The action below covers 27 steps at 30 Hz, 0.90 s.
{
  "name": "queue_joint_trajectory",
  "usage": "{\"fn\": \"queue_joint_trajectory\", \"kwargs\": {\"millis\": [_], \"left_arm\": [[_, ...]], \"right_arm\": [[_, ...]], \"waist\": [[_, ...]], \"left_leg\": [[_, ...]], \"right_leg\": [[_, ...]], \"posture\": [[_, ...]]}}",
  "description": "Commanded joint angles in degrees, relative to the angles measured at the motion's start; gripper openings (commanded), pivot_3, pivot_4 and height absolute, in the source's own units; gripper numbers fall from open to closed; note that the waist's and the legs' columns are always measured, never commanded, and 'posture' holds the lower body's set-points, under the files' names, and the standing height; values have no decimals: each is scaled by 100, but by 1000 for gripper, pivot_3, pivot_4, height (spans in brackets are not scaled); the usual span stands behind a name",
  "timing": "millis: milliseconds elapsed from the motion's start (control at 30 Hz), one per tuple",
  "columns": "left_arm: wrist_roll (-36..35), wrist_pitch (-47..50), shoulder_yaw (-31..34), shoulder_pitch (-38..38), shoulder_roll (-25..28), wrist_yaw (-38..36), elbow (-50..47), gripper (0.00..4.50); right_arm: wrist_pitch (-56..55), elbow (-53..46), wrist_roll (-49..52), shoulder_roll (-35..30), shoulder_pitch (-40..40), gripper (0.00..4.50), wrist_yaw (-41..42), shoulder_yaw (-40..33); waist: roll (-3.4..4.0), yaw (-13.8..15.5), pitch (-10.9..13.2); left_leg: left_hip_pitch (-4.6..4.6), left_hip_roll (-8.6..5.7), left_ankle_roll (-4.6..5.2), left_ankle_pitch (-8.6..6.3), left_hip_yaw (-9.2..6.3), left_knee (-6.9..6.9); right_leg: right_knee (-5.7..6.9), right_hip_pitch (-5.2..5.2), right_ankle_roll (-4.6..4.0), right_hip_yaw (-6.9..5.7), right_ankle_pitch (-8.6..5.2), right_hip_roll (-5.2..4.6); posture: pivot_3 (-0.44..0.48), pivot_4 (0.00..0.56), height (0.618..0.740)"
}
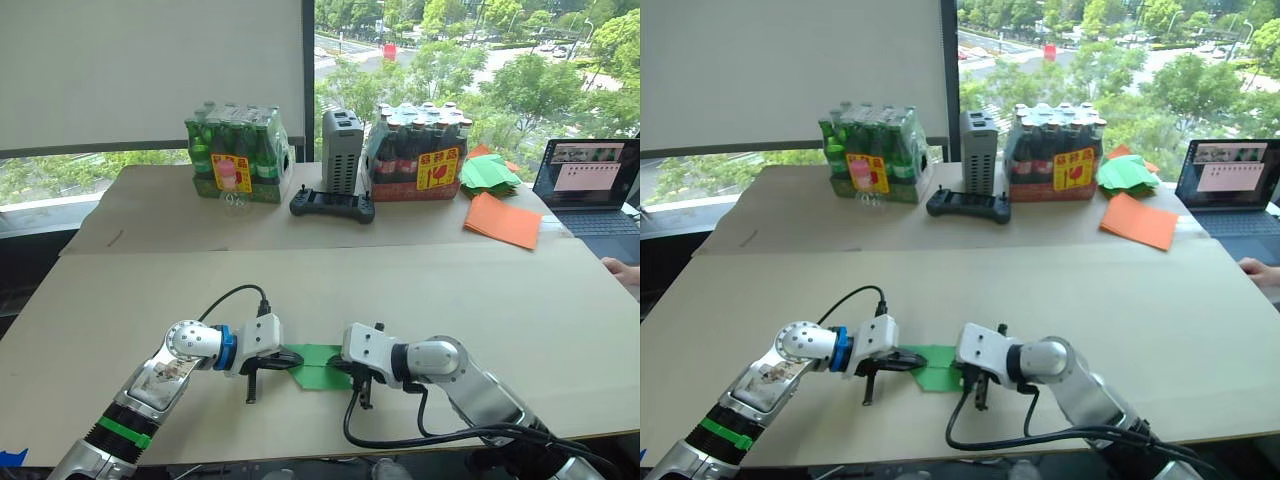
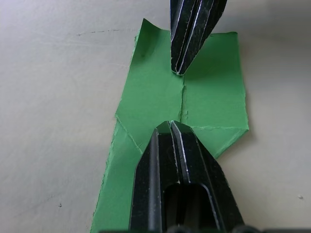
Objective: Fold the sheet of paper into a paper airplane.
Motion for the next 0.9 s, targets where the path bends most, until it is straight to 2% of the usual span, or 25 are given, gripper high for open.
{"fn": "queue_joint_trajectory", "kwargs": {"millis": [33, 600, 733, 900], "left_arm": [[144, -14, -63, 33, 20, 23, 38, 0], [199, -52, -77, -11, -50, 19, 68, 0], [223, -58, -90, -28, -71, 21, 75, 0], [228, -71, -93, -52, -85, 10, 93, 0]], "right_arm": [[361, 61, -23, -231, 239, 38, 98, -26], [988, -545, 428, -786, 630, 38, 135, -634], [989, -763, 657, -712, 508, 38, 135, -818], [823, -1145, 1317, -229, 303, 38, 130, -1151]], "waist": [[0, 14, 0], [-2, 97, -1], [-2, 101, -1], [-2, 87, 0]], "left_leg": [[0, 0, 0, 0, 0, 0], [0, -1, 18, -10, 0, 0], [0, -2, 22, -13, 0, 1], [-4, -1, 19, -11, 0, 0]], "right_leg": [[0, 0, 0, 0, 0, 0], [-7, 9, 7, 0, 4, -2], [-7, 9, 8, 0, 5, -3], [-9, 3, 9, 0, 6, -3]], "posture": [[0, 150, 696], [0, 150, 696], [0, 150, 696], [0, 150, 696]]}}
